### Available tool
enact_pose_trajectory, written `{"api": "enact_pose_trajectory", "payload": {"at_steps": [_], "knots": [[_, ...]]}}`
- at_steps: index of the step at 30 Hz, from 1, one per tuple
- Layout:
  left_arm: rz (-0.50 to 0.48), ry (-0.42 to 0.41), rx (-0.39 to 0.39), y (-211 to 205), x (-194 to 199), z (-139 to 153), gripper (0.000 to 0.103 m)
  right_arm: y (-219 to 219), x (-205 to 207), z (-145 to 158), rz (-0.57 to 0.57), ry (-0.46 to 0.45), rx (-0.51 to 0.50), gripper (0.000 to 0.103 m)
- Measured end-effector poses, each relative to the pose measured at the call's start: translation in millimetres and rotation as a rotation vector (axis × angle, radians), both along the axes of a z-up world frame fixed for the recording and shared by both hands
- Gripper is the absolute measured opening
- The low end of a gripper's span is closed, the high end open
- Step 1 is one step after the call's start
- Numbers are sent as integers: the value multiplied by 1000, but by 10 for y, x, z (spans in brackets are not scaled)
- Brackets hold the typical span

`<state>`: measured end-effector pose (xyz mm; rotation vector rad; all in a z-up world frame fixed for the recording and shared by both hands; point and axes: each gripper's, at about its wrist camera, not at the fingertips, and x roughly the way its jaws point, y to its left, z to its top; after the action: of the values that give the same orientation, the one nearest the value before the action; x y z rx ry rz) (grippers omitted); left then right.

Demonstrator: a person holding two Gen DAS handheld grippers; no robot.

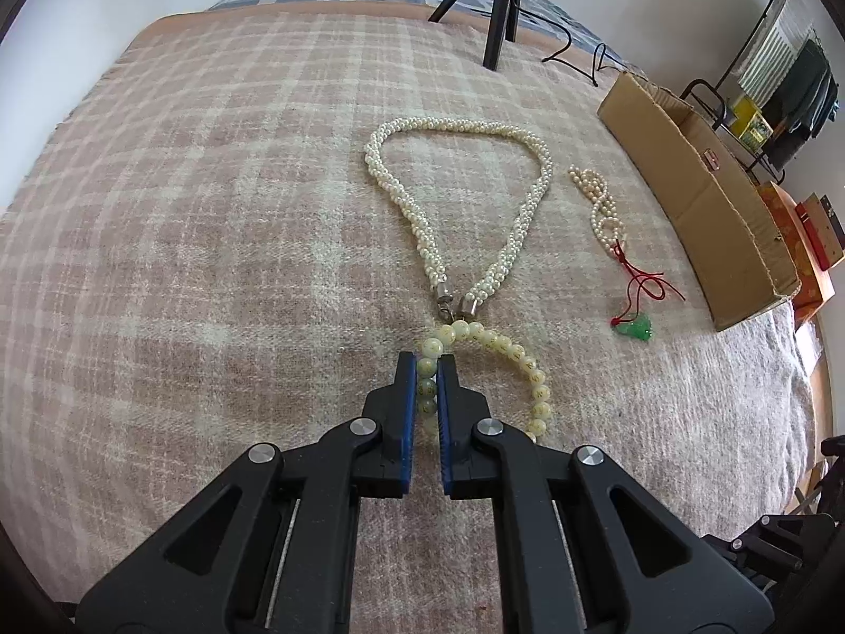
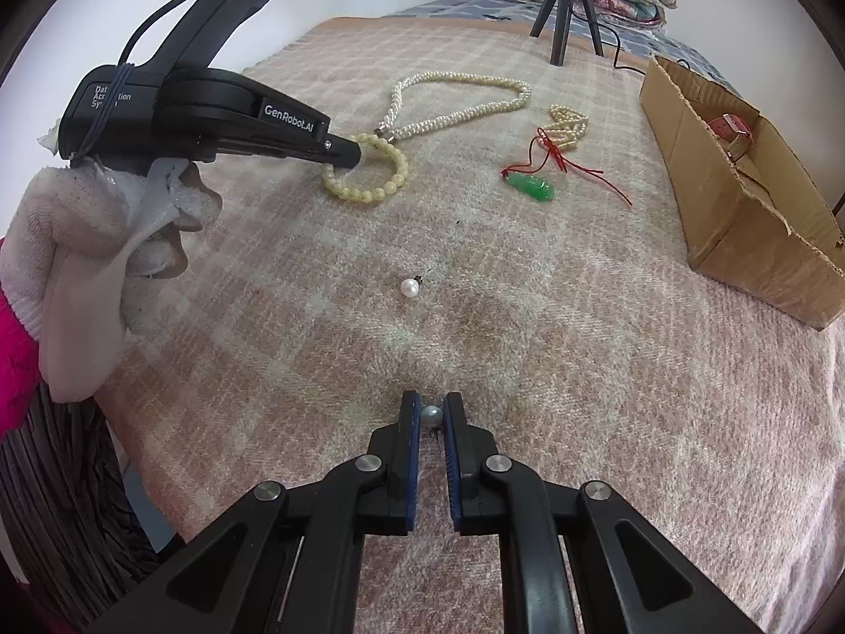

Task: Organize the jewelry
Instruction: 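Grasp the cream bead bracelet with the left tool while the right tool grasps a white pearl, then carry the bracelet in the left tool while the right tool carries the pearl to the box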

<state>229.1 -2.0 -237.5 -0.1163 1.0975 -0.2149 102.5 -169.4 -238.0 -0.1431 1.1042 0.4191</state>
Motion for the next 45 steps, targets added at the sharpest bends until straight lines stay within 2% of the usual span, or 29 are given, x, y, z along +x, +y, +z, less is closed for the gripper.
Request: {"api": "enact_pose_trajectory", "payload": {"at_steps": [28,45], "knots": [[-29,-132,-55,38,-326,833,5,-315,-211,673,-64,-131,66,6],[-110,-192,-125,-456,-239,1199,5,-755,-150,1122,-135,-243,77,6]]}}
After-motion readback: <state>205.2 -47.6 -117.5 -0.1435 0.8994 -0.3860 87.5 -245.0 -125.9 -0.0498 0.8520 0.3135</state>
